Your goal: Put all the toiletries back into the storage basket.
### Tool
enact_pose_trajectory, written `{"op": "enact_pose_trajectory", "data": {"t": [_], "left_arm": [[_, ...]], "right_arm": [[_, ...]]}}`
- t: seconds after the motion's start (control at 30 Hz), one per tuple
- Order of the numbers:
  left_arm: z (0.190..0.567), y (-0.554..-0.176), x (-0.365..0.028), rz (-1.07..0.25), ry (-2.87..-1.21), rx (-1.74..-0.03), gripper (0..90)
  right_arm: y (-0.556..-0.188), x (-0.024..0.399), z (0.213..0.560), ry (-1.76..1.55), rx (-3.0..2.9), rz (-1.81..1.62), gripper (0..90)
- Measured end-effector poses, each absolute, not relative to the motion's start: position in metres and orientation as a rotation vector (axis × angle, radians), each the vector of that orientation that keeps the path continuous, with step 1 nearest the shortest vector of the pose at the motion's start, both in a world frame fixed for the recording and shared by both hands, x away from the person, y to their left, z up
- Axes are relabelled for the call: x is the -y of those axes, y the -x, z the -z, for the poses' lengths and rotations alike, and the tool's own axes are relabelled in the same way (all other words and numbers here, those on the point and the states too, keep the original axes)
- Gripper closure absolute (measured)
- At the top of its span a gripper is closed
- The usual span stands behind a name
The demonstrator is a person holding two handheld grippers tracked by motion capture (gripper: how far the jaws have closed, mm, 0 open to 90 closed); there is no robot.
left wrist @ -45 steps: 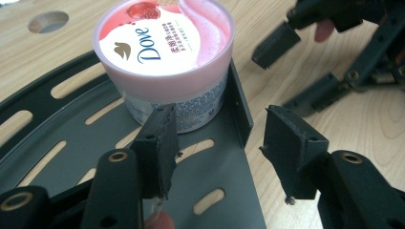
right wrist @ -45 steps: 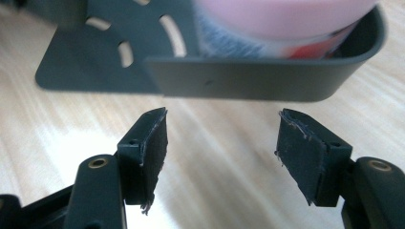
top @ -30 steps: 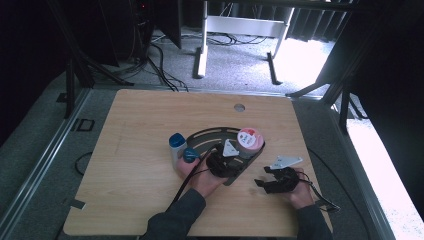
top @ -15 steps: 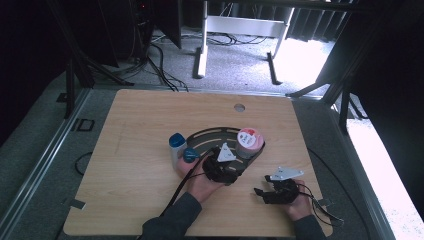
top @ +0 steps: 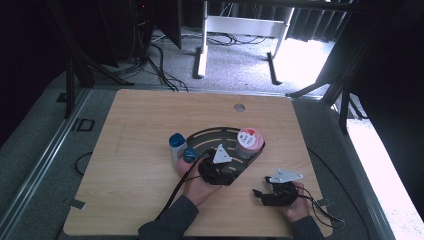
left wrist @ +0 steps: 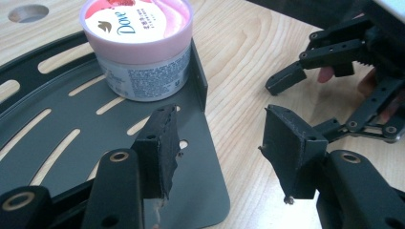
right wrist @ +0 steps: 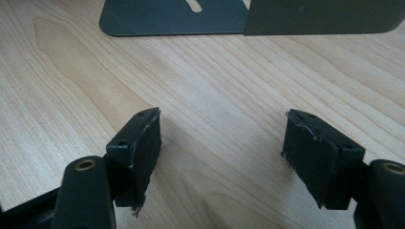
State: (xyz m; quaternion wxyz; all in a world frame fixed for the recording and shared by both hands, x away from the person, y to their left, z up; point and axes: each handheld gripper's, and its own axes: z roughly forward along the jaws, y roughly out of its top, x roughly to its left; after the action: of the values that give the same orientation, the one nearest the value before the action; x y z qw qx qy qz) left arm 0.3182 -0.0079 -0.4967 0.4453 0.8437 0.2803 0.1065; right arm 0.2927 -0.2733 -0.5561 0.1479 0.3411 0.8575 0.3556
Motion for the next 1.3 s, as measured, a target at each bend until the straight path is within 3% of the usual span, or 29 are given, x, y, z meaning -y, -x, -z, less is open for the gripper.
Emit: {"op": "enact_pose_trajectory", "data": {"t": [0.7, 1.3], "left_arm": [[0.496, -0.303, -0.015, -0.228, -2.057, -0.711, 44.2], [0.49, -0.285, -0.035, -0.291, -2.084, -0.716, 44.6]], "right_arm": [[-0.291, 0.275, 0.56, -0.963, -2.457, -1.063, 23.3], [-0.291, 0.275, 0.56, -0.948, -2.475, -1.066, 20.0]]}}
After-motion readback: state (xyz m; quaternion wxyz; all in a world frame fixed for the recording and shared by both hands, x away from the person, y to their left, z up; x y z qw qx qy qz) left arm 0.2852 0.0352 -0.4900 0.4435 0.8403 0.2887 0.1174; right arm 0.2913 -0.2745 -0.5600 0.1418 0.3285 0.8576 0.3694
